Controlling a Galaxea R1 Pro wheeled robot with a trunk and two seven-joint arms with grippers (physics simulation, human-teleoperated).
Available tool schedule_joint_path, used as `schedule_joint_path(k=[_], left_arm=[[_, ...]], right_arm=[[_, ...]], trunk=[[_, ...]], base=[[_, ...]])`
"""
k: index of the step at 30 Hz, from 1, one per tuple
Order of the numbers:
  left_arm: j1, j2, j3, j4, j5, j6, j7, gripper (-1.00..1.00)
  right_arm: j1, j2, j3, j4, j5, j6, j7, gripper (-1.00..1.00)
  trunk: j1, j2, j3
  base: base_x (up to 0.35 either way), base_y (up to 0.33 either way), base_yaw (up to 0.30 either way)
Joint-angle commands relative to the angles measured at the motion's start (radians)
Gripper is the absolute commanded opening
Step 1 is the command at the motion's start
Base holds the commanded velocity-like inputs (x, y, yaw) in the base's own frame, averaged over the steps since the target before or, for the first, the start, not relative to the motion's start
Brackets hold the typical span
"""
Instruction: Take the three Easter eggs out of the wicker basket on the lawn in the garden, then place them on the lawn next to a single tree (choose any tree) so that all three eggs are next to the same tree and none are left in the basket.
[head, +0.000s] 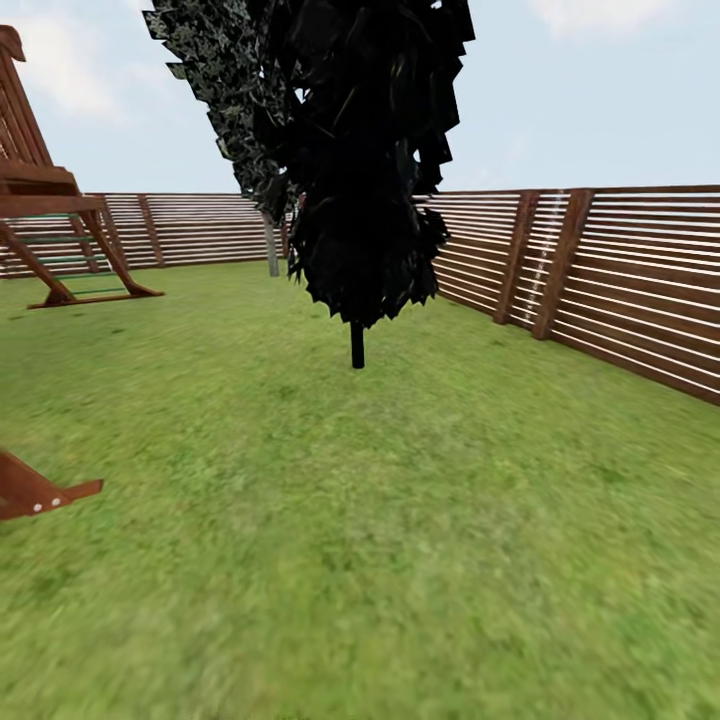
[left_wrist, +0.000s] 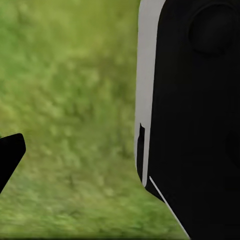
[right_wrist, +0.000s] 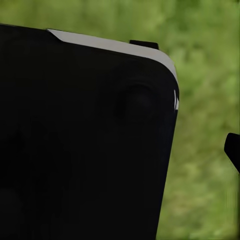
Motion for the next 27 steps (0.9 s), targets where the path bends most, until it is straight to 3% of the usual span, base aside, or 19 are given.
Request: schedule_joint_path(k=[1, 27], left_arm=[[0.0, 0.0, 0.0, -0.001, 0.0, 0.0, 0.001, 1.0], [0.0, 0.0, 0.0, -0.001, 0.0, 0.0, 0.001, 1.0]], right_arm=[[-0.001, 0.0, -0.001, 0.001, 0.008, -0.003, -0.001, 1.0], [-0.001, -0.002, -0.001, 0.001, 0.007, -0.003, -0.001, 1.0]], trunk=[[0.0, 0.0, -0.002], [0.0, 0.0, -0.033]], base=[[0.0, 0.0, 0.217], [0.0, 0.0, 0.214]])
